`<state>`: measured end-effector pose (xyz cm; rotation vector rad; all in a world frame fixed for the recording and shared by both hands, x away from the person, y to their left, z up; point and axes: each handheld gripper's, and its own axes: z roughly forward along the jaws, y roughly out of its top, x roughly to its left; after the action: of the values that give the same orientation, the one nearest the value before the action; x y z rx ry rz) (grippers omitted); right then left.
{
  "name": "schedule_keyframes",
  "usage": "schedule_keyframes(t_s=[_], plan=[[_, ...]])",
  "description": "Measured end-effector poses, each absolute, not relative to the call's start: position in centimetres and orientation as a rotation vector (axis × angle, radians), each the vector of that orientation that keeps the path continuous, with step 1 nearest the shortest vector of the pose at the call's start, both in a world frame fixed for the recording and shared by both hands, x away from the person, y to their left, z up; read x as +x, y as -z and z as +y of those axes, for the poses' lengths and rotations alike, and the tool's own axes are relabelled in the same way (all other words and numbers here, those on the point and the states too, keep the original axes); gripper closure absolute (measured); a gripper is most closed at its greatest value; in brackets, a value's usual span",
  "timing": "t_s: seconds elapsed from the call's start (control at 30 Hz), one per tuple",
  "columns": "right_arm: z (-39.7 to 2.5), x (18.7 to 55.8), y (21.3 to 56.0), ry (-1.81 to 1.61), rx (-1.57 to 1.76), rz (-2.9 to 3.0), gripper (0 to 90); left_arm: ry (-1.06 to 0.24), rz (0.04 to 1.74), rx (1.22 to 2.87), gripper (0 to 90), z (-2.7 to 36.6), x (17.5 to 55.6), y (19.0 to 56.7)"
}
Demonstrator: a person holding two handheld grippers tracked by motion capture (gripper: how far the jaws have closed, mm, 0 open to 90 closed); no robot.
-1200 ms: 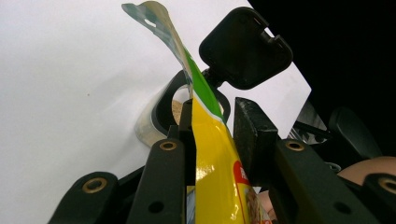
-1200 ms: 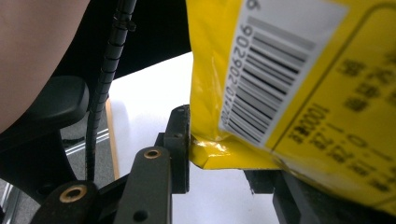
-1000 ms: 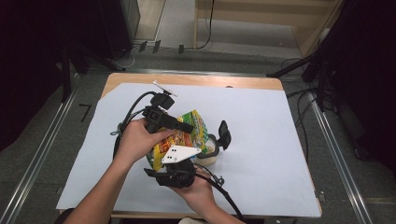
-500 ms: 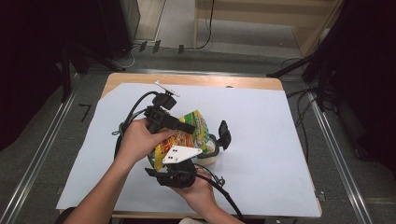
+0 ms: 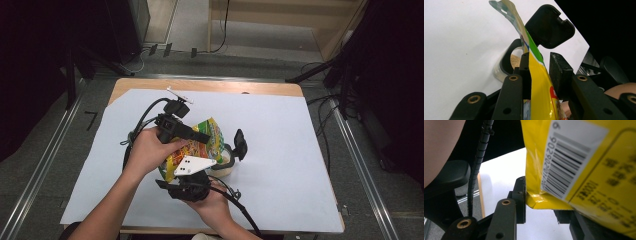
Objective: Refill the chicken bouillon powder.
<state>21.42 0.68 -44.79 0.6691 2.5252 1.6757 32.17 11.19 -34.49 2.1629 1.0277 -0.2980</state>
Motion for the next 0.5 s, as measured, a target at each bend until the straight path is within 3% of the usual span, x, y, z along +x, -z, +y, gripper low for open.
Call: schedule_keyframes(t_s=[0.5], plan=[[0.64, 21.55, 44.97, -1.678, 0.661, 2.521, 69.5, 0.295, 1.017, 2.165, 72.7, 10.93, 31.93, 34.37]])
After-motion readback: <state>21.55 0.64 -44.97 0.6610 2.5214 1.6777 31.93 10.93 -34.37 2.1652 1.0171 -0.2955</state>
